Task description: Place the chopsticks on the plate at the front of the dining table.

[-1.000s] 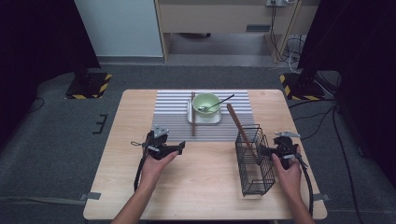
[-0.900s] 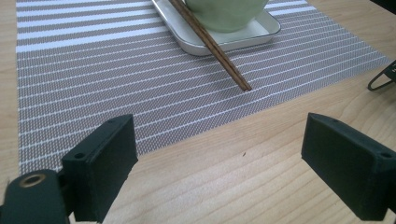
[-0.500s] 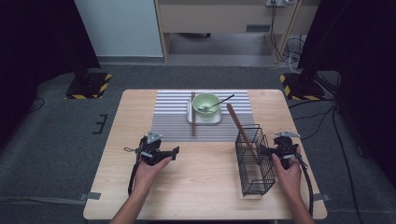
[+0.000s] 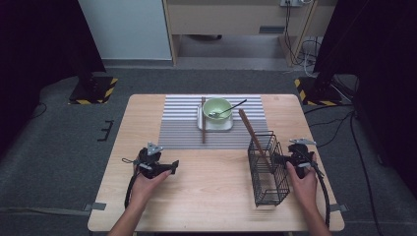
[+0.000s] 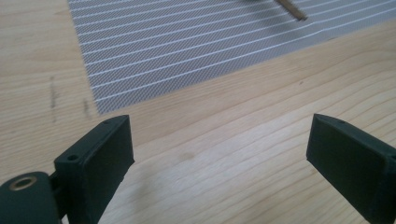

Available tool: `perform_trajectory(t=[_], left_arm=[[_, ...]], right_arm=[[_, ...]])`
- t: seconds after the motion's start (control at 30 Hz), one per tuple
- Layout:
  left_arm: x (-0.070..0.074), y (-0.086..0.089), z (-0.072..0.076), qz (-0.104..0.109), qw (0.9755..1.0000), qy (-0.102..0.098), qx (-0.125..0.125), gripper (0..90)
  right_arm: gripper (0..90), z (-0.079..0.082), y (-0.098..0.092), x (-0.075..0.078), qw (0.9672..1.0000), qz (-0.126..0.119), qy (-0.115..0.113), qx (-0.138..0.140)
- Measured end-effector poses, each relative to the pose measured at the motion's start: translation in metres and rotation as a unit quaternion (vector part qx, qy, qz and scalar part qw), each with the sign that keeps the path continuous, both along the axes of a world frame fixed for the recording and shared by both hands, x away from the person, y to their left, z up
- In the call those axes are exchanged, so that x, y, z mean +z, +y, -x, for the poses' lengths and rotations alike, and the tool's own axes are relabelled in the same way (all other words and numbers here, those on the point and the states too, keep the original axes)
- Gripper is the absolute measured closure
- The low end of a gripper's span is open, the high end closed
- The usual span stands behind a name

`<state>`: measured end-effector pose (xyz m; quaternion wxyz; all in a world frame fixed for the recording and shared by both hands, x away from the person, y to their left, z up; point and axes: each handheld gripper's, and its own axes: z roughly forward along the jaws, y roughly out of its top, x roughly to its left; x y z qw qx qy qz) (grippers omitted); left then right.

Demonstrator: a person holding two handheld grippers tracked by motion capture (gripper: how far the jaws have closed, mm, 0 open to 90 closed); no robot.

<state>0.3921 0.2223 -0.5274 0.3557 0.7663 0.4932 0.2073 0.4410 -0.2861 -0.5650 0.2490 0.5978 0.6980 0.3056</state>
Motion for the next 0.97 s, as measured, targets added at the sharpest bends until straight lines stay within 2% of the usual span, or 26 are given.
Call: perform_trajectory(t=[0.23,0.47,0.63,0.97], left_arm=[[-0.010,0.015,-0.002,-0.022,0.9995,0.012,0.019,5.9],[-0.020,0.020,-0.004,-0.029,0.9990,0.024,0.025,5.4],[-0.023,0.023,-0.002,-0.037,0.9989,0.011,0.025,5.1],[-0.024,0.022,-0.003,-0.040,0.9988,0.012,0.027,3.8]], right_arm=[[0.8,0.000,0.000,0.000,1.0000,0.000,0.000,0.000],[0.7,0.000,0.000,0.000,1.0000,0.001,0.000,0.000],[0.6,0.000,0.000,0.000,1.0000,0.001,0.000,0.001],[0.5,0.000,0.002,0.000,1.0000,0.000,0.000,-0.001]])
